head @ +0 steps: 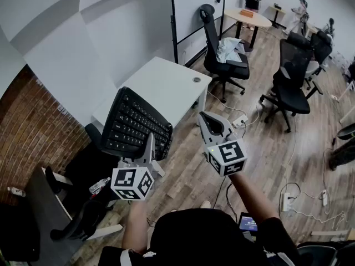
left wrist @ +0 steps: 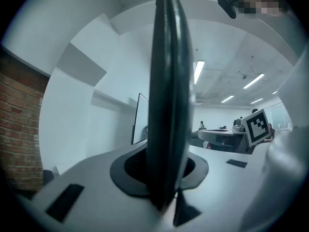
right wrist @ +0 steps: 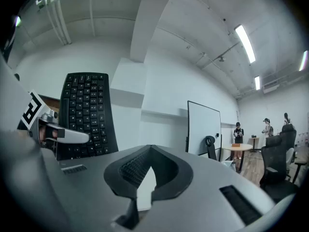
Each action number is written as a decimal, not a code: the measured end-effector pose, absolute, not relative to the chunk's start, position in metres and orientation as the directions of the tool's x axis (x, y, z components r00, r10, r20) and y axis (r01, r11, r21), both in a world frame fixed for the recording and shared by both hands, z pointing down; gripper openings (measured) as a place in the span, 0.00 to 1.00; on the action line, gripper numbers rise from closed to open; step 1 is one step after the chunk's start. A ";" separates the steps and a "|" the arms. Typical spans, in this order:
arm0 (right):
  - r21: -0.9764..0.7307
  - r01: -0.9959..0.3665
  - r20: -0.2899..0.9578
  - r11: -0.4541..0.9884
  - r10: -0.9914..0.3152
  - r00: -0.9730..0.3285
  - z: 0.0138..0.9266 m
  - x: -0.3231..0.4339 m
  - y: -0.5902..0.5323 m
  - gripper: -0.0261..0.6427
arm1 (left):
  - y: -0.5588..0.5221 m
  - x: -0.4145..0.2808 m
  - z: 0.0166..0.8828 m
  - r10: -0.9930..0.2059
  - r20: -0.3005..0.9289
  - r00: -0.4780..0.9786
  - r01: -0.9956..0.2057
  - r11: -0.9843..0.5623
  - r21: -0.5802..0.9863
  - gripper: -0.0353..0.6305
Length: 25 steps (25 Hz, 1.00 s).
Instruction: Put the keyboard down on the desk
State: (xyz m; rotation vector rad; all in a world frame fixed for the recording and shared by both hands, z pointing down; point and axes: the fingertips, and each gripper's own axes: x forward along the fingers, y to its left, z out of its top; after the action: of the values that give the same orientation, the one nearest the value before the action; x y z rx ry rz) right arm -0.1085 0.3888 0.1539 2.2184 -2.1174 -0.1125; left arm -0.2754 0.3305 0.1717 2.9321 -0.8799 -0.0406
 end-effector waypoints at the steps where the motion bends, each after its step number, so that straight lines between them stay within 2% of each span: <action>1: 0.092 -0.995 -0.005 -0.044 -0.999 0.044 0.154 -0.105 0.387 0.10 | 0.329 -0.272 0.171 -0.551 -0.002 0.834 -0.549 -0.832 0.083 0.18; 19: 0.037 -0.999 0.036 -0.008 -0.999 0.009 0.176 -0.026 0.410 0.10 | 0.347 -0.194 0.173 -0.565 0.008 0.825 -0.564 -0.823 0.073 0.18; 25: 0.032 -0.999 0.039 -0.035 -0.999 0.036 0.181 0.009 0.432 0.10 | 0.363 -0.165 0.172 -0.561 -0.009 0.828 -0.559 -0.826 0.070 0.18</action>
State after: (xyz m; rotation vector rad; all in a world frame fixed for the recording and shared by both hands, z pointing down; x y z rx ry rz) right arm 0.0086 0.4324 0.1813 2.2245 -2.1469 0.0086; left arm -0.1652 0.3632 0.1719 2.9419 -0.9021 -0.0453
